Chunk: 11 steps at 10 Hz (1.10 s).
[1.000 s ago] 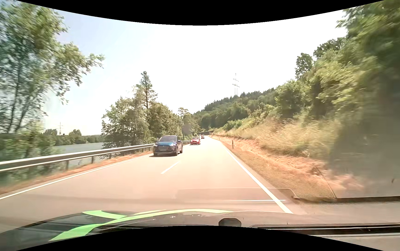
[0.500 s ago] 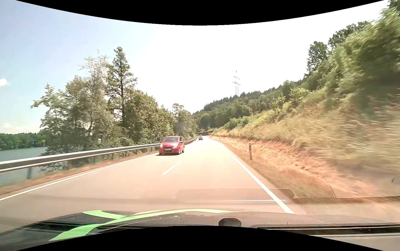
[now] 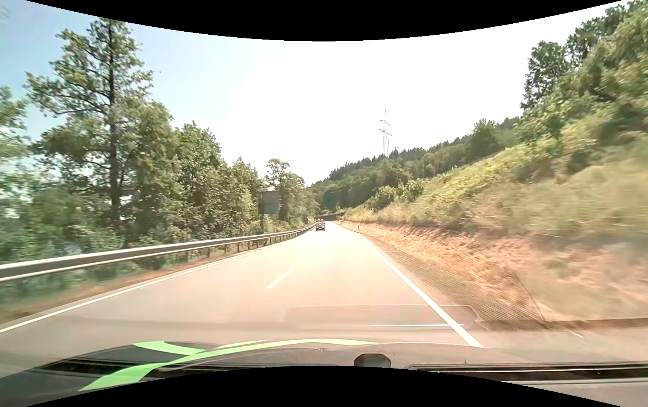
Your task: Follow the waypoints while adhering to traffic rules and regulations
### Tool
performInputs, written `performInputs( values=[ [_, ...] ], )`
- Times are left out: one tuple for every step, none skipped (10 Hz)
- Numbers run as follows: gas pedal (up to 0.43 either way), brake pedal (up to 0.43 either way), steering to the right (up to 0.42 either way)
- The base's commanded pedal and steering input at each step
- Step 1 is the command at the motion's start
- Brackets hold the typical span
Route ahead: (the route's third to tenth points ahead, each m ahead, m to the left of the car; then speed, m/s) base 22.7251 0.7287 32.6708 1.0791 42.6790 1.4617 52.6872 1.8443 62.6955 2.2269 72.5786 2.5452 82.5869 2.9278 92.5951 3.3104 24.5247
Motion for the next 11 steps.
performInputs(
  values=[
    [0.209,0.0,-0.002],
    [0.22,0.0,-0.002],
    [0.22,0.0,-0.002],
    [0.228,0.0,-0.002],
    [0.228,0.0,-0.003],
    [0.228,0.0,-0.003],
    [0.209,0.0,-0.003],
    [0.177,0.0,-0.004],
    [0.169,0.0,-0.005],
    [0.169,0.0,-0.004],
    [0.169,0.0,-0.005]
  ],
)
